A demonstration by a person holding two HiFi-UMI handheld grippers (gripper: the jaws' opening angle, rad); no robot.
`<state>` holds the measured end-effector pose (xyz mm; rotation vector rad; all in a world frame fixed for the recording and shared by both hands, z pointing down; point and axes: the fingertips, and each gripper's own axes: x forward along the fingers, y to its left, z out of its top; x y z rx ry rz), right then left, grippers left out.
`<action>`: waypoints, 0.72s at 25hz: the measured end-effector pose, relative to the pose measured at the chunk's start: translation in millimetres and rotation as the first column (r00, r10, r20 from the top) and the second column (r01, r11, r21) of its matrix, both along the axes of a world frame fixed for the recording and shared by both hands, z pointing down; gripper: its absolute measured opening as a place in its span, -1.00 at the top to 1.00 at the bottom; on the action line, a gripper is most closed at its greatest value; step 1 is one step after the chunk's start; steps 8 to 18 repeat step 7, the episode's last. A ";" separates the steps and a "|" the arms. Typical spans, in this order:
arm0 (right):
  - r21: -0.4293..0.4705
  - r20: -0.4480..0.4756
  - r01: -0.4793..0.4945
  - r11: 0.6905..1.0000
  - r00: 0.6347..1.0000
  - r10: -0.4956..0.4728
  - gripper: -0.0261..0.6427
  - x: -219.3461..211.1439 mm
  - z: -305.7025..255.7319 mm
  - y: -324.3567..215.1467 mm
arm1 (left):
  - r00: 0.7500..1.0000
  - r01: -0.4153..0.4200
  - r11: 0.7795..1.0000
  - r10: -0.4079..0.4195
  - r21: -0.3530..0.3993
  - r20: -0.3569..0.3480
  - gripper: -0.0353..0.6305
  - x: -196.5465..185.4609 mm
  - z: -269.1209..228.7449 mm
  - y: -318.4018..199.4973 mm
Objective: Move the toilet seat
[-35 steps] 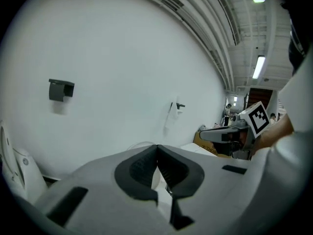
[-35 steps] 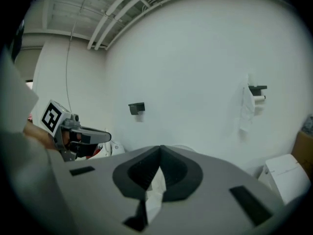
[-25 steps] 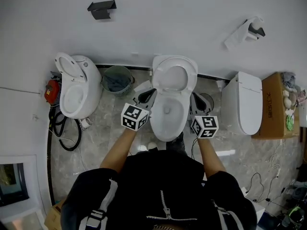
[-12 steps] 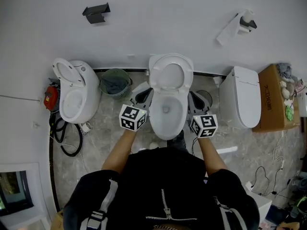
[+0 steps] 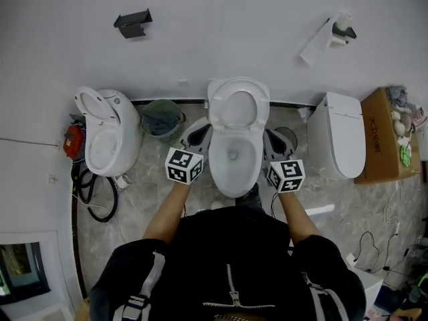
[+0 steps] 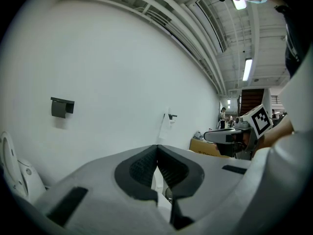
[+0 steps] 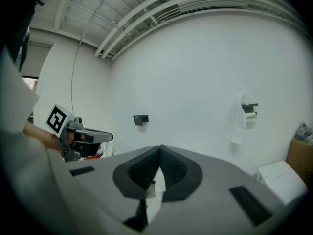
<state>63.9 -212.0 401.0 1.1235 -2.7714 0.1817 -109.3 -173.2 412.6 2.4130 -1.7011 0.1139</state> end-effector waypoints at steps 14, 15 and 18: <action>0.004 -0.012 0.004 1.000 1.000 -0.004 0.92 4.9 1.2 -7.3 | 1.000 -0.005 1.000 0.005 0.006 0.007 0.89 7.8 -2.5 -8.7; 0.004 -0.012 0.004 1.000 1.000 -0.004 0.92 4.9 1.2 -7.3 | 1.000 -0.005 1.000 0.005 0.006 0.007 0.89 7.8 -2.5 -8.7; 0.004 -0.012 0.004 1.000 1.000 -0.004 0.92 4.9 1.2 -7.3 | 1.000 -0.005 1.000 0.005 0.006 0.007 0.89 7.8 -2.5 -8.7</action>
